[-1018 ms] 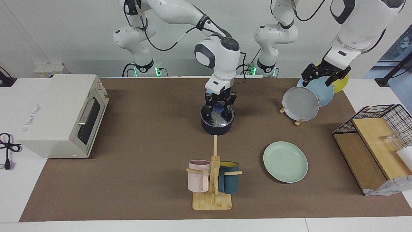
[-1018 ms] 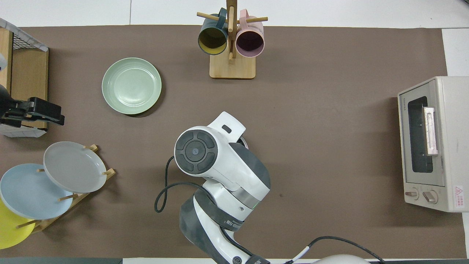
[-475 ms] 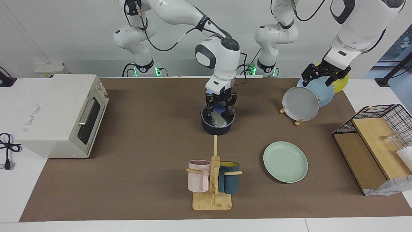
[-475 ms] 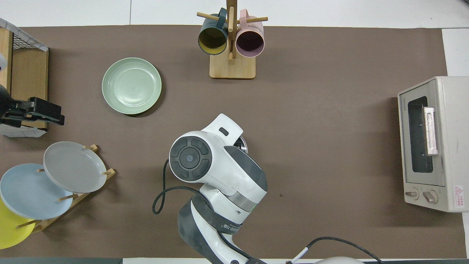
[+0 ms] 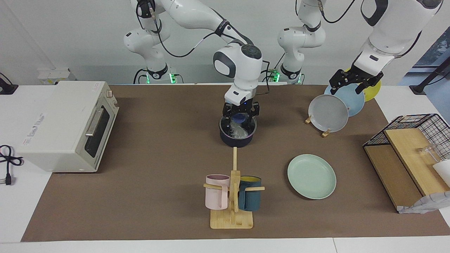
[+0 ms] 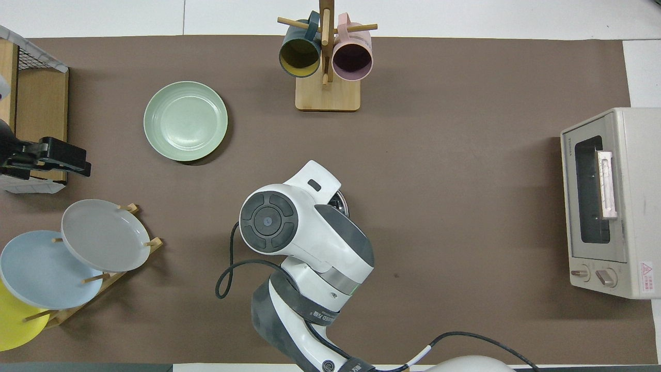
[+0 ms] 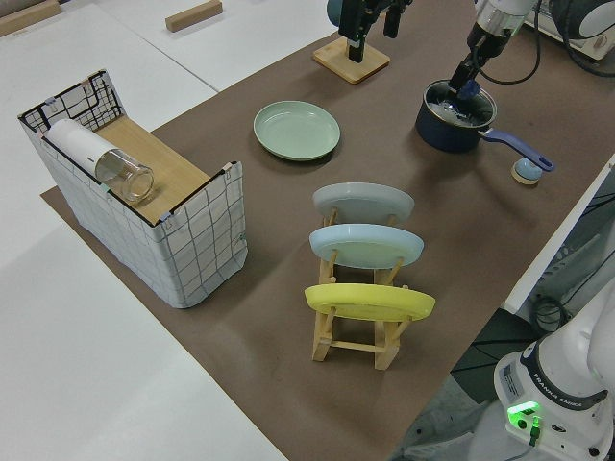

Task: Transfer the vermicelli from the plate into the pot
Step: 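Open the right gripper and withdraw it from the lid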

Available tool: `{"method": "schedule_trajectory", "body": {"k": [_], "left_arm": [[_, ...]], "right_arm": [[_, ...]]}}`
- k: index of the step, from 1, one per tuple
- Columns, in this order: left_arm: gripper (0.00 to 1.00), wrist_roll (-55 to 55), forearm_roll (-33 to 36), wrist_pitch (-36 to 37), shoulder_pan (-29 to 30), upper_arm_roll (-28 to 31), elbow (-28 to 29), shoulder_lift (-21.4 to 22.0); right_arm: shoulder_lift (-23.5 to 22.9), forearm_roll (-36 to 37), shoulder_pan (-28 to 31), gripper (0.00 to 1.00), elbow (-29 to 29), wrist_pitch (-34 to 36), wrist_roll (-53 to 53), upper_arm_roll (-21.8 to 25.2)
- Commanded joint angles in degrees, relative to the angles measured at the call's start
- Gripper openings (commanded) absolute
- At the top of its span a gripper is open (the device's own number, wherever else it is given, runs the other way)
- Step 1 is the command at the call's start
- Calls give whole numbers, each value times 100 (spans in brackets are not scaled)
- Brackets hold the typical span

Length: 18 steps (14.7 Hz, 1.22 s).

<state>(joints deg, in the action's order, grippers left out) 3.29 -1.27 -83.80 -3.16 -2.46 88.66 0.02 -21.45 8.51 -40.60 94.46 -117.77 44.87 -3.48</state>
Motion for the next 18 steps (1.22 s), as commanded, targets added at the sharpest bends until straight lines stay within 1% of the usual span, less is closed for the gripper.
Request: {"method": "schedule_trajectory", "body": {"k": [1,4,8,12,13,15,18], "left_arm": [[100,-21,118,30,96,-79,2,50],[100,-21,118,30,96,-70,2,50],[100,-21,118,30,96,-79,2,50],[100,-21,118,30,96,-79,2,50],[100,-21,118,30,96,-79,2,50],[100,-21,118,30,96,-79,2,50],[100,-21,118,30,96,-79,2,50]], "right_arm": [[132,45,183,100,-59,175,66,14],[544,1,517,100,-68,710,-327,-4],[1203,-305,1237,100,-76,1632,-1057,14],[1915,-631,2291,100,-419,2915,-2373,40],[2056,-640,2537,100,-428,3127,-2734,58],[2206,-649,3117,100,-437,3339,-3237,23],[2260,-719,3662,100,-341,3472,-3493,110]]}}
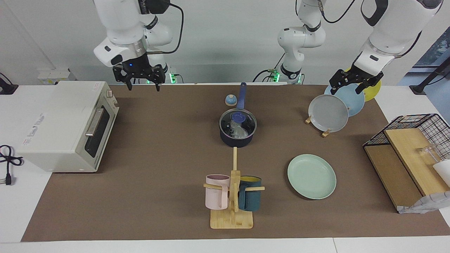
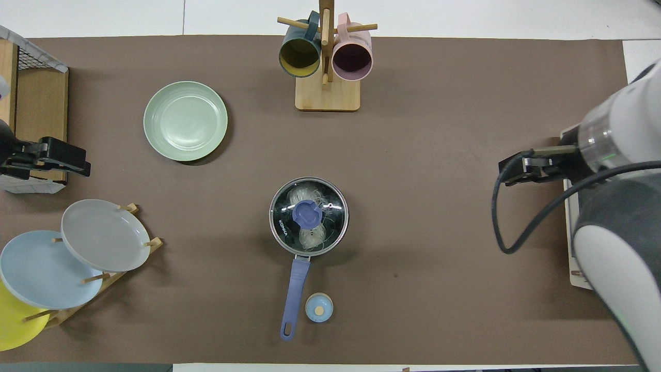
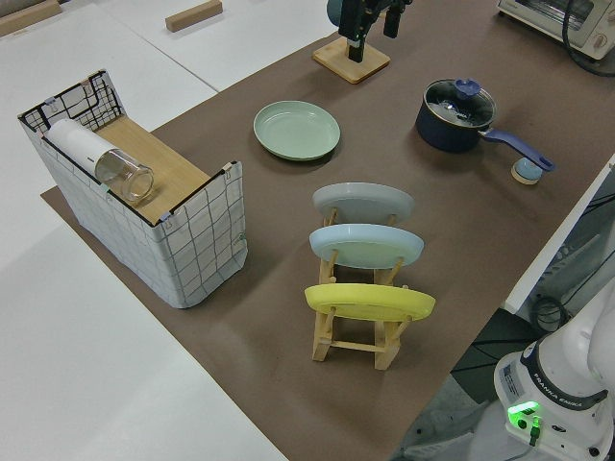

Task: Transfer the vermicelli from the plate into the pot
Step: 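Open the right gripper and withdraw it from the lid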

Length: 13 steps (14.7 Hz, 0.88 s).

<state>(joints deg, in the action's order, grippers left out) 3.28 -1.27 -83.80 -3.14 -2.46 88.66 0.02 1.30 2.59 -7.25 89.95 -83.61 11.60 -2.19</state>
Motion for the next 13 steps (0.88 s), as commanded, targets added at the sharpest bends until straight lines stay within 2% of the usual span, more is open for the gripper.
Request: {"method": "schedule_trajectory", "body": {"k": [1,3,5,8,13], "left_arm": [[100,-21,118,30,94,-70,2,50],[100,-21,118,30,94,-70,2,50],[100,-21,118,30,94,-70,2,50],[100,-21,118,30,94,-79,2,50],[100,-21,118,30,94,-70,2,50]], "right_arm": [[27,-136,660,100,267,38,-385,-53],[212,-145,804,100,585,-24,-904,-36],[160,-118,734,100,533,-313,-923,17],[-25,-83,707,100,243,-174,-923,17],[80,-83,690,100,418,-138,-949,34]]}}
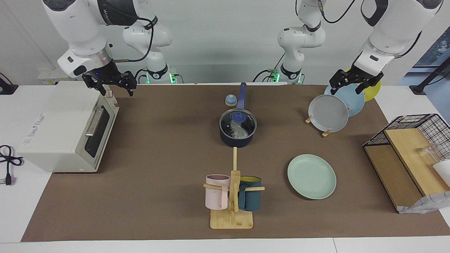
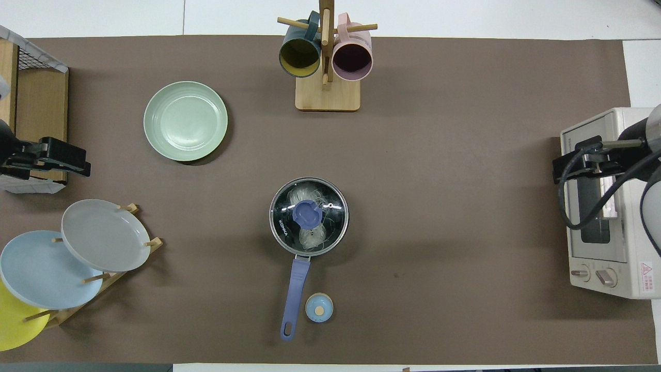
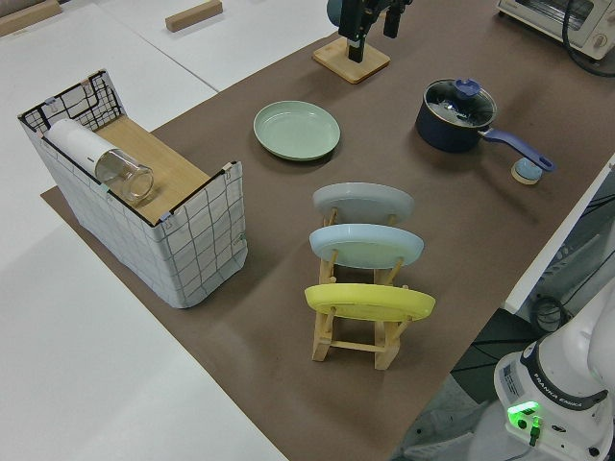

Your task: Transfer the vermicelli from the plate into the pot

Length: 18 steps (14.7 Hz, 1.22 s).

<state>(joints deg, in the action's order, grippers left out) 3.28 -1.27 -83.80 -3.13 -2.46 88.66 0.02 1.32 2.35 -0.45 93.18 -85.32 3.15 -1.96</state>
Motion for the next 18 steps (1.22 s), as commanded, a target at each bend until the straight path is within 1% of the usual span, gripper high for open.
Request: {"method": "schedule_trajectory", "body": {"k": [1,4,8,14,16,18], "left_arm": [[100,-21,118,30,93,-79,2,50],[100,-21,118,30,93,-70,2,50],[100,-21,118,30,93,-79,2,50],[100,-30,118,30,93,-70,2,50],[100,-21,118,30,93,-70,2,50],[100,-30,118,30,93,-79,2,50]], "right_arm": [[79,-59,1,100,103,33,-96,28],[114,-59,-157,100,104,33,-113,186],[115,-67,-105,100,165,-20,-105,231],[71,-129,-43,100,-19,15,-69,231],[35,-94,-61,100,-221,24,-69,231],[70,-129,-61,100,-213,24,-69,231]]}}
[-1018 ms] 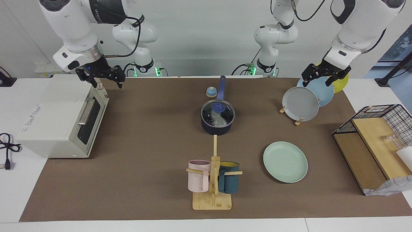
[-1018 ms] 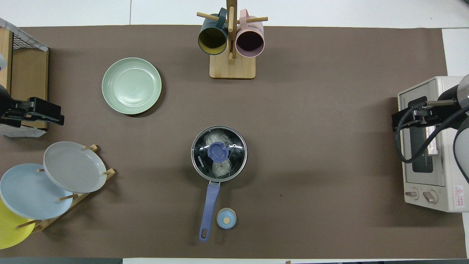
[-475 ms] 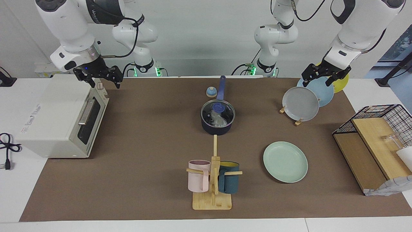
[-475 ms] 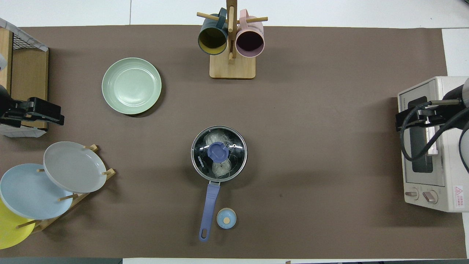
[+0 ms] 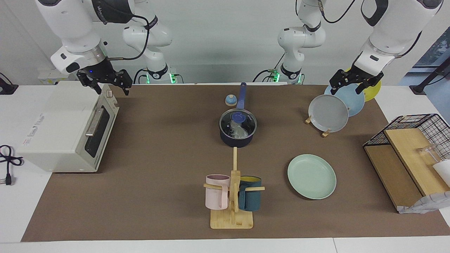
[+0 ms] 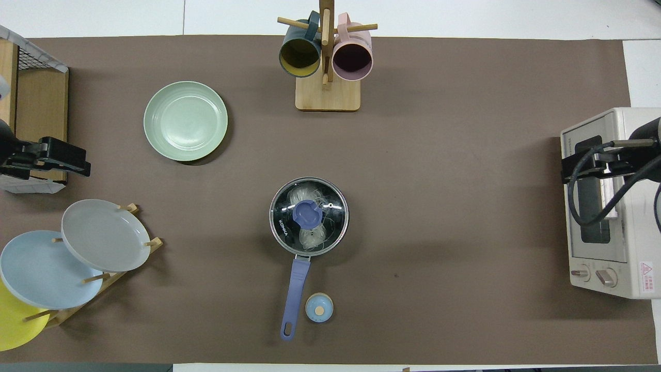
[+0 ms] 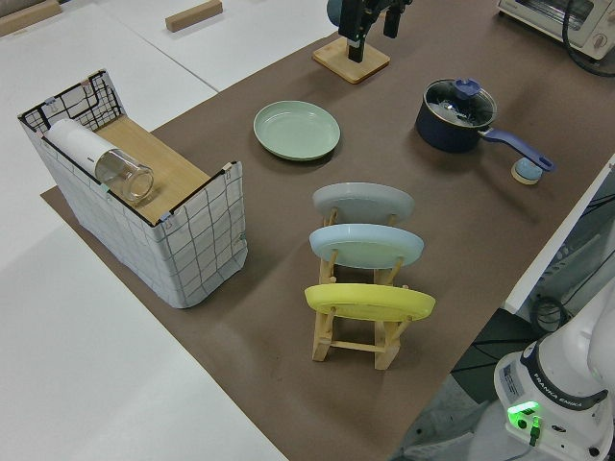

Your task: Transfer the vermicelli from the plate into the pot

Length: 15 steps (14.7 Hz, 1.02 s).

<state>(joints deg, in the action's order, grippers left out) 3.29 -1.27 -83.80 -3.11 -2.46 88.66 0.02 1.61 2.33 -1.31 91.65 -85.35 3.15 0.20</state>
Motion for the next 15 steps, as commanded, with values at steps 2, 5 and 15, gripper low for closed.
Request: {"method": "schedule_trajectory", "body": {"k": [2,5,15], "left_arm": [[100,-21,118,30,92,-79,2,50],[100,-21,118,30,92,-70,2,50],[100,-21,118,30,92,-79,2,50]], "right_arm": [[33,-136,26,100,-68,-25,-69,15],[33,-171,96,100,-59,-17,-69,15],[24,-321,52,100,-77,27,-262,-11]]}}
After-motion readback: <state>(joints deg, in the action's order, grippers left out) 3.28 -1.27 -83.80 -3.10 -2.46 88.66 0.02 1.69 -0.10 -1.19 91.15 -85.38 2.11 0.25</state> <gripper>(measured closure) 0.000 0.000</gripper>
